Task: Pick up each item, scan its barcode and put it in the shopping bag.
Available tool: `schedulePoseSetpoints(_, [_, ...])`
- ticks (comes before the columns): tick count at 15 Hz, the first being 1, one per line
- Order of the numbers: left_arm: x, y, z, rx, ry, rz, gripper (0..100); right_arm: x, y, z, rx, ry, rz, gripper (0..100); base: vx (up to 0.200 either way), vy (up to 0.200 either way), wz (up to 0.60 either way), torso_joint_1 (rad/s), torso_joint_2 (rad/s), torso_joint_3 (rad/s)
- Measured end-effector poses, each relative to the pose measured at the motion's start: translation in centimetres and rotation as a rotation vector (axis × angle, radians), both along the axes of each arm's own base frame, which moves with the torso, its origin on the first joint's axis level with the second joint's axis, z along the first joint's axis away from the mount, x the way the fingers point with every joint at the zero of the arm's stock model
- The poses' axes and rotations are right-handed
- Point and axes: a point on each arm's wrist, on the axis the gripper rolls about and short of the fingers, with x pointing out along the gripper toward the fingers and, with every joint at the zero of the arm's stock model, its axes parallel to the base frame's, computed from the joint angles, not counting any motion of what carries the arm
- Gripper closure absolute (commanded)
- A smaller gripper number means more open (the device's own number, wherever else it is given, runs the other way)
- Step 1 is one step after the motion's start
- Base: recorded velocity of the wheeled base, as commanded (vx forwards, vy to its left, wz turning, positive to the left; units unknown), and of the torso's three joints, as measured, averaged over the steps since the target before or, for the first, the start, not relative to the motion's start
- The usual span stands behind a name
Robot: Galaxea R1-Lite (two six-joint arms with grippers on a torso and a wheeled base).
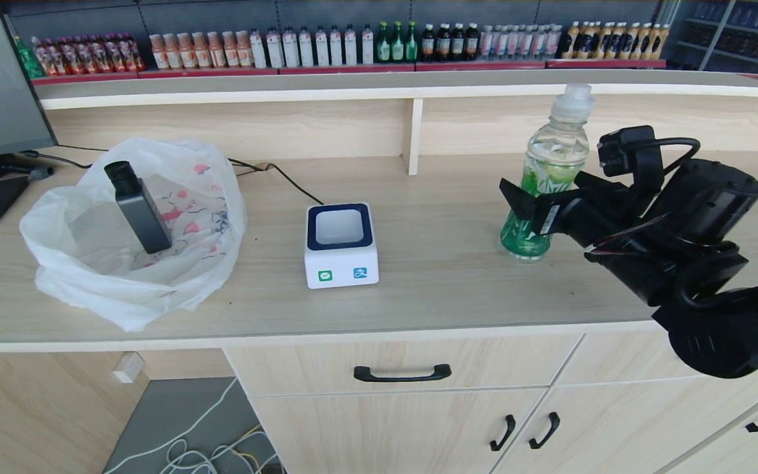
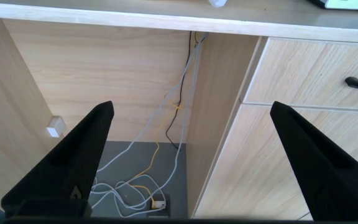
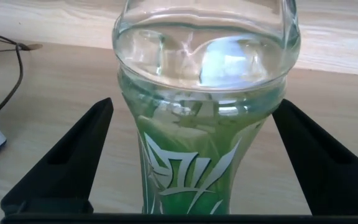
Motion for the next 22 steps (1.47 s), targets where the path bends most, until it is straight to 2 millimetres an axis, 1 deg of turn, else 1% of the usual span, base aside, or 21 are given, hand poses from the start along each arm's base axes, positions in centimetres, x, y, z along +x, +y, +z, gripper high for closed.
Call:
schedulePoseSetpoints(7, [0.0, 0.0, 0.0, 0.0, 0.0, 0.0, 0, 1.3, 0.3, 0.2, 0.009, -0.02, -0.002, 0, 0.0, 0.0, 0.0, 0.0, 0.0, 0.0])
schedulePoseSetpoints(12, [0.0, 0.0, 0.0, 0.0, 0.0, -0.001, 0, 1.7, 0.4, -0.1, 0.004, -0.016, 0.002, 0, 0.0, 0.0, 0.0, 0.0, 0.0, 0.0])
schedulePoseSetpoints(13, [0.0, 0.0, 0.0, 0.0, 0.0, 0.0, 0, 1.7, 0.5, -0.1, 0.004, -0.015, 0.002, 100, 0.0, 0.0, 0.0, 0.0, 0.0, 0.0])
schedulePoseSetpoints(22, [0.0, 0.0, 0.0, 0.0, 0.0, 0.0, 0, 2.0, 0.6, 0.3, 0.014, -0.029, 0.008, 100, 0.0, 0.0, 0.0, 0.0, 0.0, 0.0])
